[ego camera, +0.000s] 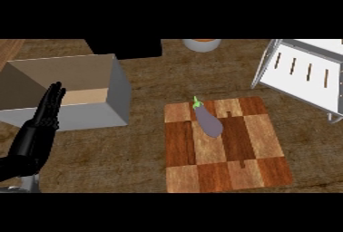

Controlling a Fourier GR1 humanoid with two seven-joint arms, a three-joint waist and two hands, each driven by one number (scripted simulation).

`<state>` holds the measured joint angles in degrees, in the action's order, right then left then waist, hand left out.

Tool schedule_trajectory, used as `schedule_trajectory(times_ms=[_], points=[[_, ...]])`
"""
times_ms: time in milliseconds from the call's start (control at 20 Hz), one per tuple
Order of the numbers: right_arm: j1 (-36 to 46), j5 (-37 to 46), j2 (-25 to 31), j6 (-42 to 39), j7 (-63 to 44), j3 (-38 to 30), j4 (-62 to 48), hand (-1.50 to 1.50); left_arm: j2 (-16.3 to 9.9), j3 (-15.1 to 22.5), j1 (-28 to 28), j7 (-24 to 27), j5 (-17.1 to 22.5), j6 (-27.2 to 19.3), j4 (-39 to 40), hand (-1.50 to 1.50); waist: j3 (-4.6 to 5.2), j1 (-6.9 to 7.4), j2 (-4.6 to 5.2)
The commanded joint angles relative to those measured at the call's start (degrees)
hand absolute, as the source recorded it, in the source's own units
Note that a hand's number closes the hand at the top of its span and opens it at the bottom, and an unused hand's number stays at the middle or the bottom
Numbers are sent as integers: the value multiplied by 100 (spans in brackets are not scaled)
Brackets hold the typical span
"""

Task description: Pick the tomato from the cutting board and place it in the tiered basket

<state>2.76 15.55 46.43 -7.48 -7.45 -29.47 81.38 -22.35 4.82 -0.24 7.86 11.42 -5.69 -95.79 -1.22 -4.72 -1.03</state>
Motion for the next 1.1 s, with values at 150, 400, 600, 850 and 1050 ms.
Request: schedule_trajectory(times_ms=[150,400,600,850,1050], points=[[692,-859,978,-905,152,-732,-853,150,598,818,-127,-427,-19,219,760,0,123,294,173],[1419,-856,1283,-973,-252,-502,-1380,150,576,797,-348,-350,-27,449,1088,0,130,540,221],[2150,-870,1483,-1087,-688,-172,-1712,150,761,939,-565,-291,-173,425,1224,0,135,693,252],[2727,-579,1315,-914,-671,340,-2210,150,811,942,-840,-560,-211,424,1244,0,120,806,272],[3314,-431,1199,-994,-890,770,-2486,150,791,924,-721,-331,-229,573,1329,0,131,882,274]])
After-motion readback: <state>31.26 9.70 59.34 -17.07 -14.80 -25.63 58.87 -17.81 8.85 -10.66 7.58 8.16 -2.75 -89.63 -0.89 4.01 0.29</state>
